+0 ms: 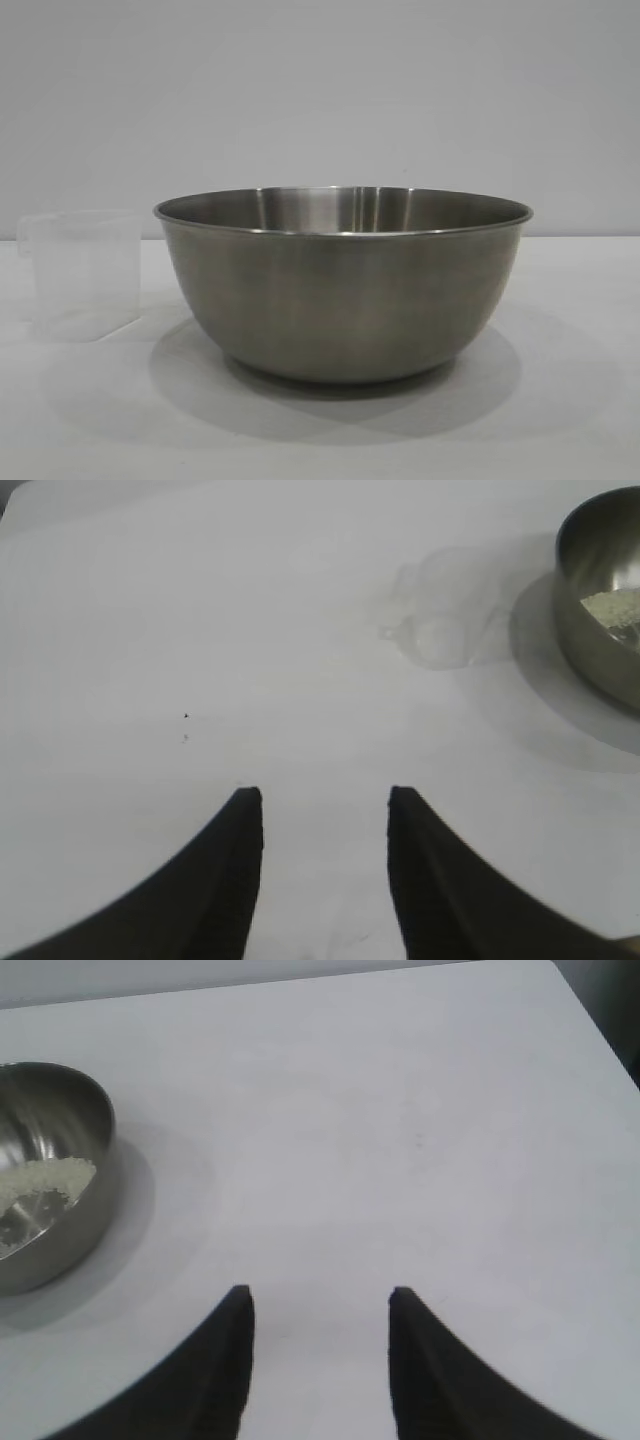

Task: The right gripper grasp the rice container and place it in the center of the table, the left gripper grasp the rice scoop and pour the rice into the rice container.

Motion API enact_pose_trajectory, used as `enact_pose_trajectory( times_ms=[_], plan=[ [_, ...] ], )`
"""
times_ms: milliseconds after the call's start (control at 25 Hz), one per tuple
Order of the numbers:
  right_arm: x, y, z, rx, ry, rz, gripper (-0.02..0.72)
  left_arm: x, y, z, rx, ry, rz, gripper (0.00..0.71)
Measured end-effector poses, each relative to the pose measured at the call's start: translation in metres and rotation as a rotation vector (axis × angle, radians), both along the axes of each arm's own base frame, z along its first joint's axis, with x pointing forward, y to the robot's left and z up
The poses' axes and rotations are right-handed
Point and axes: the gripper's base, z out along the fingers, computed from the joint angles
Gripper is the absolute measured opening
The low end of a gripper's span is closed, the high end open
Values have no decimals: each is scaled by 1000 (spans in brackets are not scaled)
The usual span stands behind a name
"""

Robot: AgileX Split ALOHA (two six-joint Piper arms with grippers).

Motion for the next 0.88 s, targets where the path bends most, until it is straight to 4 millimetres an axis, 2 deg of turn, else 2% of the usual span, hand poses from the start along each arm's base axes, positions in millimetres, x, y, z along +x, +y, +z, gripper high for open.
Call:
enact_pose_trajectory(
  times_ms=[880],
  plan=[
    [-6,0,0,0,-36,0,303,-2,0,0,-3,-15,50,275]
  ],
)
